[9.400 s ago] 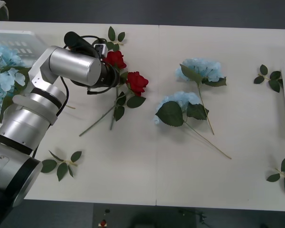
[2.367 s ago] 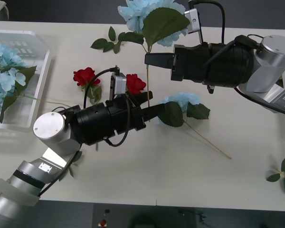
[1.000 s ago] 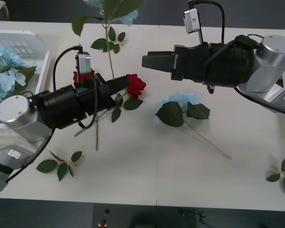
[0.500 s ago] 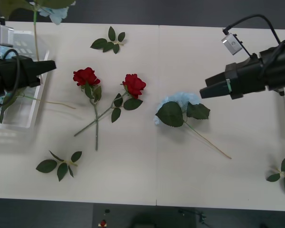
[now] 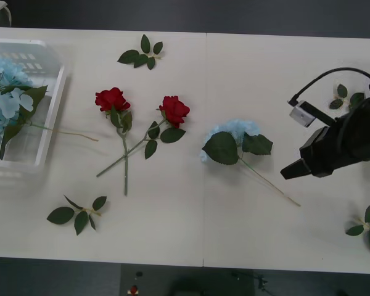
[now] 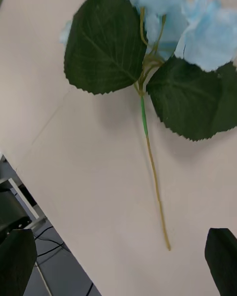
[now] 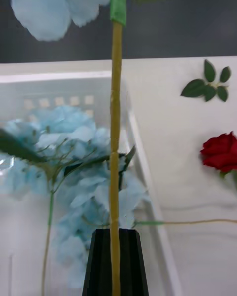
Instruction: Put the red flowers into the right box and the blue flowers into the left box
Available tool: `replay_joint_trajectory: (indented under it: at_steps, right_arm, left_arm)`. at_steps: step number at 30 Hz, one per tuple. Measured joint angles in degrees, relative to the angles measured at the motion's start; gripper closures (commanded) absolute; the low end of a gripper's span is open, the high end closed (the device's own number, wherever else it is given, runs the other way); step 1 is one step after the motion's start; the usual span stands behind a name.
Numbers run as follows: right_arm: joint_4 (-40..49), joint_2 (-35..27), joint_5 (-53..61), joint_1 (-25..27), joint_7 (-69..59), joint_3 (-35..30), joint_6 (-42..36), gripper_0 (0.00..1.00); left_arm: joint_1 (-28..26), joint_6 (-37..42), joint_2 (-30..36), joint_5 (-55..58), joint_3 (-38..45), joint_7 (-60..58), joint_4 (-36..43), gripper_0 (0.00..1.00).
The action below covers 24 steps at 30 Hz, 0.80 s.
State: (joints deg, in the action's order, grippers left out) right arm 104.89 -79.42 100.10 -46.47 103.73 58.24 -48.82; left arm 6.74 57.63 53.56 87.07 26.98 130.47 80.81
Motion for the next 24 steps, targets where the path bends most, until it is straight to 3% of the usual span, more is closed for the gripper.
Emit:
replay_joint_trajectory:
  at_steps: [3,6,7,8,9,10,18,24]
  right_arm:
    - [1.15,1.33,-7.51,-0.18,-7.19,2.80,2.00,0.00]
    - [1.17,4.12,-13.55,-0.18,-9.45,2.70,1.87,0.00]
    - [1.14,5.20,-15.36,-0.17,-9.96,2.39,1.87,0.00]
    - [1.09,6.26,-17.24,-0.17,-10.92,2.03,1.87,0.00]
    - [0.97,7.30,-19.20,-0.17,-12.55,1.68,1.87,0.00]
    - [0.77,8.27,-20.80,-0.17,-14.21,1.39,1.87,0.00]
    - [-2.95,15.41,-32.42,-0.17,-20.15,1.34,1.87,0.00]
    - [-4.75,19.26,-41.45,-0.17,-28.73,4.28,1.87,0.00]
  left_arm:
    - [-2.55,-0.09,-0.01,-1.29,1.68,0.00,0.01,0.96]
    - [-4.17,-0.09,-0.01,-1.31,2.49,0.00,0.01,0.77]
    - [-4.47,-0.09,-0.01,-1.35,2.51,0.00,0.01,0.46]
    - [-4.63,-0.10,-0.01,-1.44,2.50,0.00,0.01,0.30]
    - [-4.66,-0.15,-0.01,-1.65,2.50,0.00,0.01,0.08]
    - [-4.66,-0.31,-0.01,-1.85,2.50,0.00,0.01,0.00]
    - [-4.66,-0.41,-0.01,2.28,2.48,0.01,0.29,0.00]
    - [-4.55,5.08,-0.01,5.69,1.60,0.00,6.80,0.00]
